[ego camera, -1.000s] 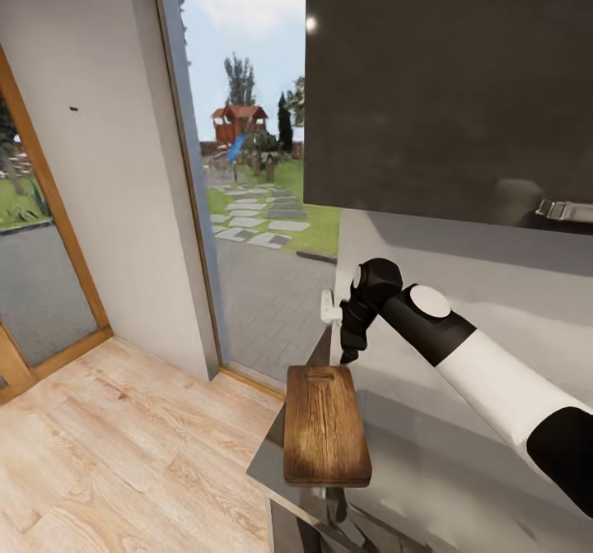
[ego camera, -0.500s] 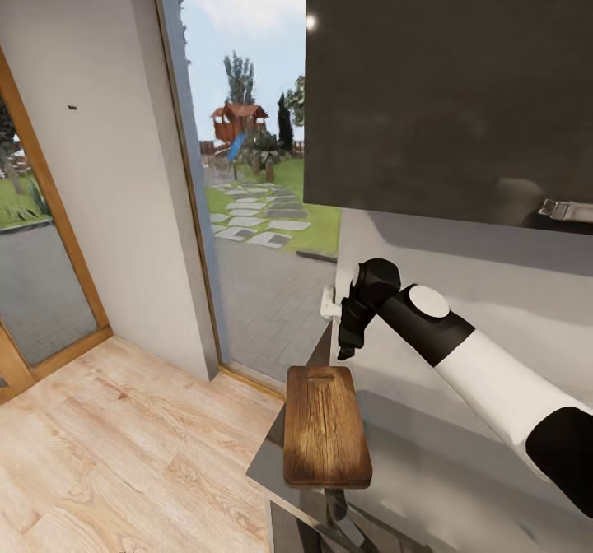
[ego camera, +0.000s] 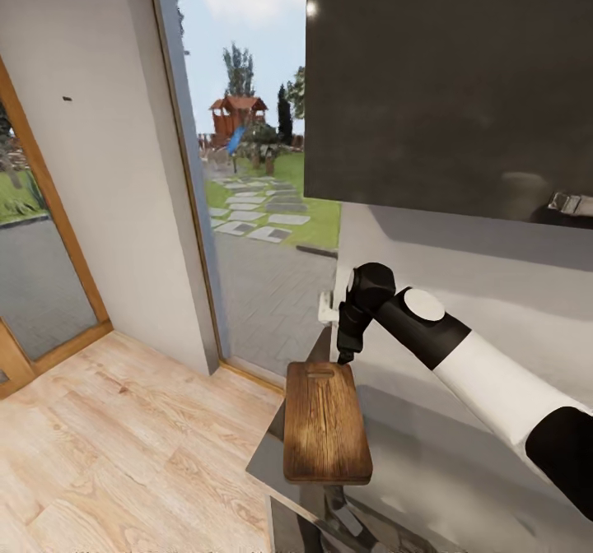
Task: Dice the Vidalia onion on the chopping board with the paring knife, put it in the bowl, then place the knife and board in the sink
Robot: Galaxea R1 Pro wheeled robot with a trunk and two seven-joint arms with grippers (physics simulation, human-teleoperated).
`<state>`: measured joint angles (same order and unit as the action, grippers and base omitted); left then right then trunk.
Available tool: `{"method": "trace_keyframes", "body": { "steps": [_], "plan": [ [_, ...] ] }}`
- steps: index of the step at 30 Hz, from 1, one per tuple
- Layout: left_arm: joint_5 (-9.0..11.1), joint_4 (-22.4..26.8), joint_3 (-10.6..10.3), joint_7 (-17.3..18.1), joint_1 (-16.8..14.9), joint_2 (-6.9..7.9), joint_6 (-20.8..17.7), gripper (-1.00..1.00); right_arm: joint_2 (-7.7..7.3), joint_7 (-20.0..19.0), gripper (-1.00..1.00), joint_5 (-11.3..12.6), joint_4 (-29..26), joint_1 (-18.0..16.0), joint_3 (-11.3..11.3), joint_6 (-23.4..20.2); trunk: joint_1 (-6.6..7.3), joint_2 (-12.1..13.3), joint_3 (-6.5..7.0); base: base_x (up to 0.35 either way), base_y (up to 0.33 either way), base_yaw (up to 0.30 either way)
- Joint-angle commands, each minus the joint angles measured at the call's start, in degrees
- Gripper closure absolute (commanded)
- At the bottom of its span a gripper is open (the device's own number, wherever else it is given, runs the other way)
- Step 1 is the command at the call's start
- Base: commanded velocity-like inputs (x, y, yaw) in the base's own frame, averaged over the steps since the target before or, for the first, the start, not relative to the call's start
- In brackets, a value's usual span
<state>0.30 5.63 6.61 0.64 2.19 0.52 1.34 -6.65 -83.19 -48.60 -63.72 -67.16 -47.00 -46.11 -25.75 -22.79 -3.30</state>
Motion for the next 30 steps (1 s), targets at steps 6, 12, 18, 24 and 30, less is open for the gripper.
{"method": "trace_keyframes", "body": {
  "steps": [6, 12, 18, 24, 30],
  "plan": [
    [0.05, 0.08, 0.33, 0.07, 0.01, 0.00, 0.07, -1.00, -0.03, -0.40, -1.00, -0.35, -0.09, -0.08, -0.27, -0.56, -0.03, -0.13, -0.64, 0.000, 0.000, 0.000],
    [0.03, 0.08, 0.33, 0.07, 0.01, 0.00, 0.07, -1.00, -0.02, -0.40, -1.00, -0.35, -0.09, -0.08, -0.28, -0.56, -0.03, -0.13, -0.75, 0.065, 0.024, 0.000],
    [0.04, 0.08, 0.33, 0.08, 0.01, 0.00, 0.07, -1.00, -0.02, -0.40, -1.00, -0.35, -0.09, -0.08, -0.40, -0.59, -0.03, -0.13, -0.97, 0.116, 0.039, 0.000],
    [0.05, 0.08, 0.33, 0.07, 0.01, 0.00, 0.07, -1.00, -0.02, -0.40, -1.00, -0.35, -0.09, -0.08, -1.40, -0.62, -0.03, -0.13, -1.48, 0.012, 0.004, 0.000],
    [0.05, 0.08, 0.33, 0.07, 0.01, 0.00, 0.07, -1.00, -0.02, -0.40, -1.00, -0.35, -0.09, -0.08, -1.83, -0.64, -0.03, -0.13, -2.01, 0.001, 0.000, 0.000]
  ]
}}
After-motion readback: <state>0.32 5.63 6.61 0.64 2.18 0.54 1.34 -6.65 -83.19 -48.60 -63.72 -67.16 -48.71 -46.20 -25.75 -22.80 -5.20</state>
